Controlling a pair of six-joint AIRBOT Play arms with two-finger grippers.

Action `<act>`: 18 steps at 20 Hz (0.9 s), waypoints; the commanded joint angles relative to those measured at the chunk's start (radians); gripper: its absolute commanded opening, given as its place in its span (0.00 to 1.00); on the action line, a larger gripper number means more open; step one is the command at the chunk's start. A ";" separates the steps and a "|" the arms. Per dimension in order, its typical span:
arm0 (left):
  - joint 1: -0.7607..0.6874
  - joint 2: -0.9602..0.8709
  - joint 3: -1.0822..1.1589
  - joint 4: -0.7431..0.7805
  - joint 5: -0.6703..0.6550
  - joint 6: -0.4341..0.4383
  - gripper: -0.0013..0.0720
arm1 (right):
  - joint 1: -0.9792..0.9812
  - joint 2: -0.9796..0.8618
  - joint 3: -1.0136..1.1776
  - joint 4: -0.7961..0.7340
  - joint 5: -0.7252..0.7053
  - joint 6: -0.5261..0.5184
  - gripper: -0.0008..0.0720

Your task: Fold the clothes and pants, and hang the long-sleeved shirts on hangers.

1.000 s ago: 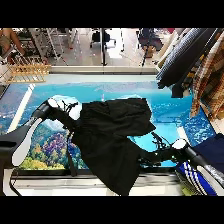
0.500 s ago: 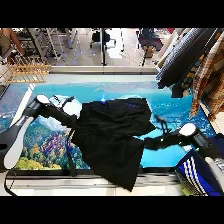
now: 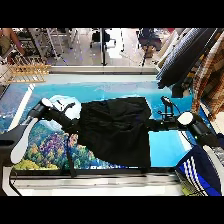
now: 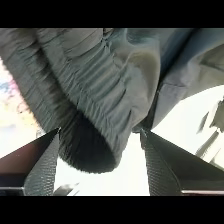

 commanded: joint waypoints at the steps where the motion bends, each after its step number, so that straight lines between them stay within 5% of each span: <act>1: -0.048 -0.028 0.001 0.006 -0.002 -0.010 0.75 | 0.017 -0.019 0.007 -0.010 -0.014 0.003 0.03; 3: -0.068 -0.030 0.001 0.006 -0.028 -0.010 0.74 | 0.017 -0.019 0.007 -0.010 -0.014 0.003 0.03; 4: -0.076 -0.032 0.001 0.007 -0.048 -0.010 0.64 | 0.017 -0.019 0.008 -0.010 -0.014 0.003 0.03; 5: -0.081 -0.032 0.001 0.006 -0.063 -0.008 0.25 | 0.017 -0.019 0.008 -0.010 -0.014 0.003 0.03; 6: -0.081 -0.031 0.002 0.004 -0.070 0.012 0.03 | 0.017 -0.018 0.012 -0.019 -0.011 0.003 0.03; 12: 0.023 0.151 0.002 -0.304 -0.145 0.178 0.03 | 0.008 0.090 0.160 -0.341 0.247 0.001 0.03; 18: 0.108 0.078 0.002 -0.249 0.137 0.117 0.03 | 0.008 -0.086 0.196 -0.361 -0.172 0.027 0.03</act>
